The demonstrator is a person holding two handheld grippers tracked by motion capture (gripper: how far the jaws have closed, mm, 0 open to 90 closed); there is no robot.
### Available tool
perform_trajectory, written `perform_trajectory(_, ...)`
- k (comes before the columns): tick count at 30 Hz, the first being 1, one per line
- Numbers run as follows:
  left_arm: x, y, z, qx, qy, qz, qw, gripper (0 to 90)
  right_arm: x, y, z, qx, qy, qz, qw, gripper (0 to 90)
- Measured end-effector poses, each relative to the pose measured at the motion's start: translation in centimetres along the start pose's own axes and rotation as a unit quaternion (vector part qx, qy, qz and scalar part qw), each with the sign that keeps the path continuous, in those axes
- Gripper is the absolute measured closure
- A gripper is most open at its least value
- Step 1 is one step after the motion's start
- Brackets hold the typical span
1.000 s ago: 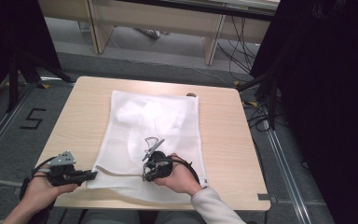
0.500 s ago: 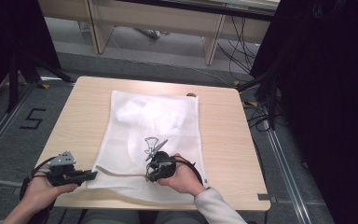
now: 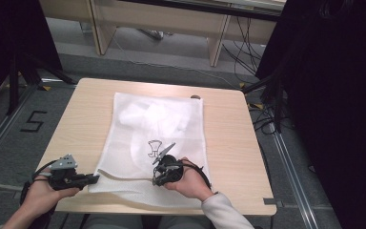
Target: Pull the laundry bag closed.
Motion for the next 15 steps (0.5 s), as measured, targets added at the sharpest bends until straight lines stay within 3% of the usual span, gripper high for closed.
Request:
perform_trajectory(11,-0.04,-0.07,0.02,0.002,-0.003,-0.001,1.0,85.5,-0.5,0.38,0.4,0.004,0.004,0.004,1.0,82.6)
perform_trajectory(14,-0.12,-0.07,0.04,0.0,-0.008,-0.003,1.0,85.5,-0.62,0.26,0.59,0.016,-0.002,0.007,0.9998,82.6)
perform_trajectory(15,-0.14,-0.04,0.04,0.0,-0.01,0.001,1.0,85.5,-0.59,0.46,0.57,0.004,0.002,0.006,1.0,82.6)
Point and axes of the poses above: each handheld gripper's, and its own axes: x roughly forward along the jaws, z roughly out of its underside, y roughly to its right, the point moved 7 cm from there along x, roughly forward along the jaws, and after that the axes turned 9 degrees about y, right-handed, at the moved point
